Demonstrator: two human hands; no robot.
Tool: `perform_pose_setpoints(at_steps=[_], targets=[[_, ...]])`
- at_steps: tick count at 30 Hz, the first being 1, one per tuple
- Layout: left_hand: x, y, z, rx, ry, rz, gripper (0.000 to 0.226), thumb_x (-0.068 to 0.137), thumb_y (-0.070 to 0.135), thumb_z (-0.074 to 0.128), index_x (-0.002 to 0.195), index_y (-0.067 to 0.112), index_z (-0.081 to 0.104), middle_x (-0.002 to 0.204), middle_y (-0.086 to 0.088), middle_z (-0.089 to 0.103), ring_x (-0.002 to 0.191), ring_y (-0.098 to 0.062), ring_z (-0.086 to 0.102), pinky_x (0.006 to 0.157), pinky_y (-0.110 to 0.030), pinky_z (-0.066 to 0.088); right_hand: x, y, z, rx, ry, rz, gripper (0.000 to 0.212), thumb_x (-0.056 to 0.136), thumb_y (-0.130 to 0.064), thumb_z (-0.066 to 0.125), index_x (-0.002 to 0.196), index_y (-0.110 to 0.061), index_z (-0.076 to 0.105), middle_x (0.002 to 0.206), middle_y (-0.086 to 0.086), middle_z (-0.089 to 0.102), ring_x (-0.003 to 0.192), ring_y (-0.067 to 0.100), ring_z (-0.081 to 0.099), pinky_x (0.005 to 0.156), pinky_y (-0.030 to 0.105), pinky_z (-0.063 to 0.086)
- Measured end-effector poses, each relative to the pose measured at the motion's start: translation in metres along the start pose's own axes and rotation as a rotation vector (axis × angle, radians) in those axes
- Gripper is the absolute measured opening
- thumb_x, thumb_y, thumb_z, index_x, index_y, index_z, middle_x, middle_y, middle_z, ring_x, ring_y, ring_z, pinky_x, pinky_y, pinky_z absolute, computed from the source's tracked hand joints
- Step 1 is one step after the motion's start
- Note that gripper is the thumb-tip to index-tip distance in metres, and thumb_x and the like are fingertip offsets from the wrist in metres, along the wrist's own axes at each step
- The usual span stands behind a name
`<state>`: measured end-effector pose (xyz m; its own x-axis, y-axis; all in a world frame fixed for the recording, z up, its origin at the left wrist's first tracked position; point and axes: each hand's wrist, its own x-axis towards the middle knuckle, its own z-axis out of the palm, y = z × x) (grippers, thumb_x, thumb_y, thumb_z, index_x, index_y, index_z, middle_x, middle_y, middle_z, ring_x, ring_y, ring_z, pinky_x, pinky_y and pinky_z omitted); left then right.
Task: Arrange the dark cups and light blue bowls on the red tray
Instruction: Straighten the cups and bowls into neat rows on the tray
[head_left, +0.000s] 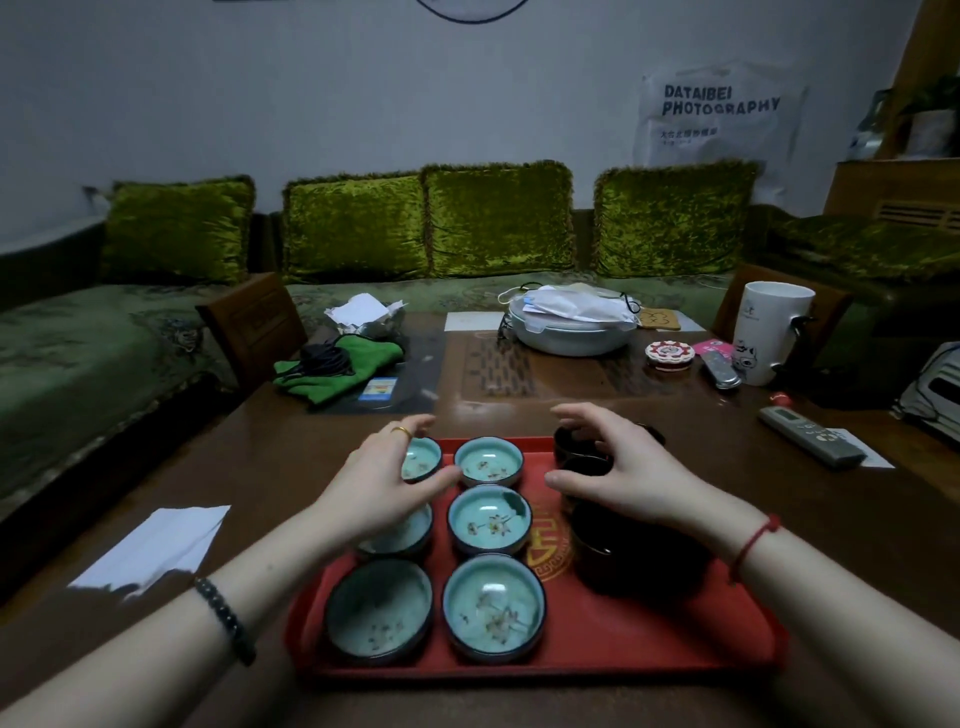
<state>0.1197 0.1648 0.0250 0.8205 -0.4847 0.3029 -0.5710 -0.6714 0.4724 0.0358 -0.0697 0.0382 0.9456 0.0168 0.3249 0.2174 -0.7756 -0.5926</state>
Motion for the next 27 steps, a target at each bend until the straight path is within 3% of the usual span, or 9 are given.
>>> perform_pose_setpoints(at_steps=[6, 15, 27], targets=[[0.011, -0.046, -0.016, 0.004, -0.041, -0.131, 0.070, 0.077, 0.048, 0.062, 0.135, 0.019, 0.034, 0.137, -0.007, 0.047, 0.126, -0.019, 0.044, 0.103, -0.032, 0.036, 0.046, -0.011, 0.037, -0.057, -0.129, 0.049, 0.073, 0.072, -0.037, 0.072, 0.133, -0.023, 0.035, 0.140, 0.004, 0.042, 0.127, 0.016, 0.040, 0.096, 0.018, 0.028], [0.026, -0.078, -0.004, 0.029, -0.233, -0.176, 0.072, 0.083, 0.050, 0.053, 0.141, 0.017, 0.025, 0.150, -0.002, 0.032, 0.137, -0.017, 0.030, 0.113, -0.034, 0.028, 0.083, -0.002, 0.077, -0.130, -0.298, 0.297, 0.086, 0.070, -0.045, 0.069, 0.139, -0.021, 0.022, 0.139, 0.014, 0.034, 0.126, 0.029, 0.040, 0.099, 0.032, 0.036], [0.029, -0.090, 0.005, 0.045, -0.225, -0.155, 0.069, 0.082, 0.045, 0.057, 0.140, 0.020, 0.028, 0.146, -0.001, 0.037, 0.134, -0.017, 0.034, 0.111, -0.038, 0.030, 0.091, 0.002, 0.086, -0.139, -0.280, 0.299, 0.084, 0.070, -0.039, 0.072, 0.137, -0.022, 0.024, 0.138, 0.011, 0.037, 0.125, 0.027, 0.040, 0.095, 0.031, 0.037]])
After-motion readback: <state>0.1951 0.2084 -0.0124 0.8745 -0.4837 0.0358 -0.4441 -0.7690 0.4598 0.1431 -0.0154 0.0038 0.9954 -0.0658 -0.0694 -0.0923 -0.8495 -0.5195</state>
